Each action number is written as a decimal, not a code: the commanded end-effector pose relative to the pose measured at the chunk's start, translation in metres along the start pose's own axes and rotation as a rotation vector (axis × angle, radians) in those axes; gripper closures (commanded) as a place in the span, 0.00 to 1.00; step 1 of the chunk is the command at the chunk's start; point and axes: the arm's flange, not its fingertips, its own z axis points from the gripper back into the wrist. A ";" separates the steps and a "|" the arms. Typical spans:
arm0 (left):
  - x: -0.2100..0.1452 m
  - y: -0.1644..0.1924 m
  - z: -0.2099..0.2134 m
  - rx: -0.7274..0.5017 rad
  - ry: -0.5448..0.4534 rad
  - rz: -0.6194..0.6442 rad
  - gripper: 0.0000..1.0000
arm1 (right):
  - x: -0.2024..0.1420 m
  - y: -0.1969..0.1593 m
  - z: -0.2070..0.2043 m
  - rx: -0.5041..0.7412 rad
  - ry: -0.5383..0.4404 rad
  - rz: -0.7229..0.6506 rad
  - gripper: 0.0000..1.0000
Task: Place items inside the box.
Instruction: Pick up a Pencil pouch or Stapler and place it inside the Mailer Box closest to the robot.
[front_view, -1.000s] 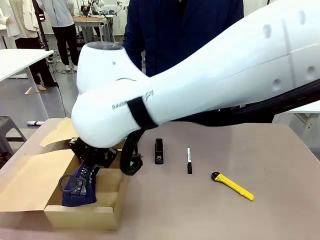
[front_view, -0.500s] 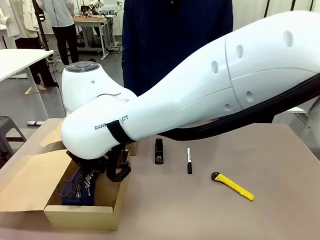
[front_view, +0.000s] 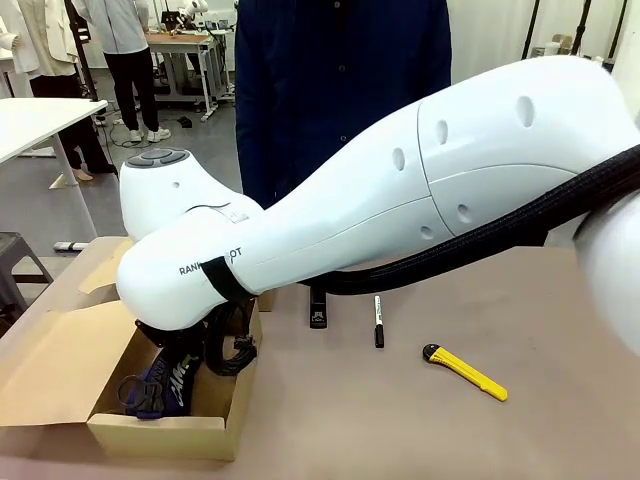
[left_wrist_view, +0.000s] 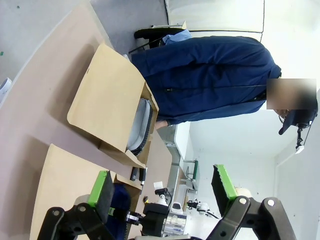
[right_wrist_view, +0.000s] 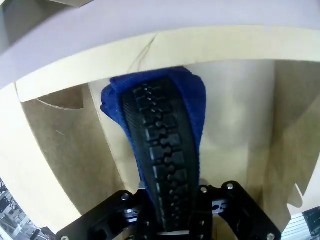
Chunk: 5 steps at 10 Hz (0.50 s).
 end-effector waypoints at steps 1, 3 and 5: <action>0.000 -0.002 0.001 -0.010 0.001 -0.002 0.00 | -0.001 0.004 0.005 0.010 0.004 -0.008 0.72; 0.000 -0.002 0.001 -0.010 0.001 -0.002 0.00 | -0.001 0.001 0.008 0.031 0.005 -0.013 0.14; 0.000 -0.002 0.001 -0.010 0.001 -0.002 0.00 | -0.001 0.000 0.009 0.038 0.004 -0.017 0.00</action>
